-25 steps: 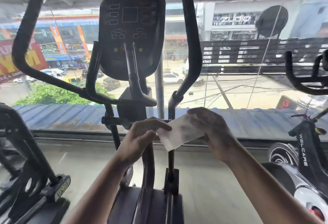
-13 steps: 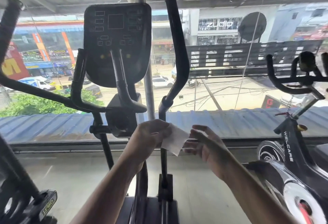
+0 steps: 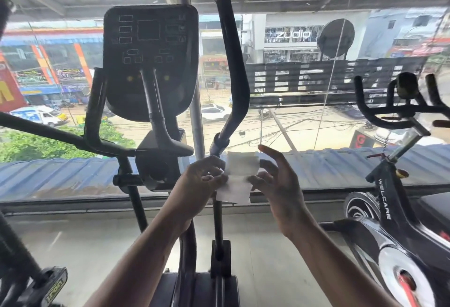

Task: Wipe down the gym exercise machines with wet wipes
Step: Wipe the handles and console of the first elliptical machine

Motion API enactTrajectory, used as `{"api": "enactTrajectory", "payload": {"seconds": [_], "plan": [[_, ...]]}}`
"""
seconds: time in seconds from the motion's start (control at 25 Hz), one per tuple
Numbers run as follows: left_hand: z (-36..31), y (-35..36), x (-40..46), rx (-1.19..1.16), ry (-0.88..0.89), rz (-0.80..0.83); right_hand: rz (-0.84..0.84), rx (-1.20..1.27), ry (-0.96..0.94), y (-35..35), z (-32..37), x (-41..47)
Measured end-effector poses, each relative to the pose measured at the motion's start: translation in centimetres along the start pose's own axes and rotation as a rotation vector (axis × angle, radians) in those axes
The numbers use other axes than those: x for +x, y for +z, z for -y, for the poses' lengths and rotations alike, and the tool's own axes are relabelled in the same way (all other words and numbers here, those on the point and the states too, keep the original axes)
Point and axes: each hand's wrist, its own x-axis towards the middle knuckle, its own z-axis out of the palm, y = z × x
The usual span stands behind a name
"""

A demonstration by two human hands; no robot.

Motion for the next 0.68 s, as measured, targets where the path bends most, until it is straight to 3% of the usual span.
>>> {"api": "enactTrajectory", "payload": {"seconds": [0.24, 0.44, 0.56, 0.68], "plan": [[-0.8, 0.8, 0.7, -0.036, -0.016, -0.044, -0.023, -0.169, -0.257, 0.1, 1.1, 1.0], [-2.8, 0.6, 1.8, -0.096, 0.064, -0.038, 0.091, -0.176, -0.232, -1.3, 3.6, 3.0], [-4.9, 0.3, 3.2, 0.000, 0.125, -0.030, 0.260, -0.430, -0.144, -1.7, 5.8, 5.7], [-6.9, -0.3, 4.8, -0.001, 0.201, -0.089, 0.313, -0.601, -0.212, -1.4, 8.8, 8.2]]}}
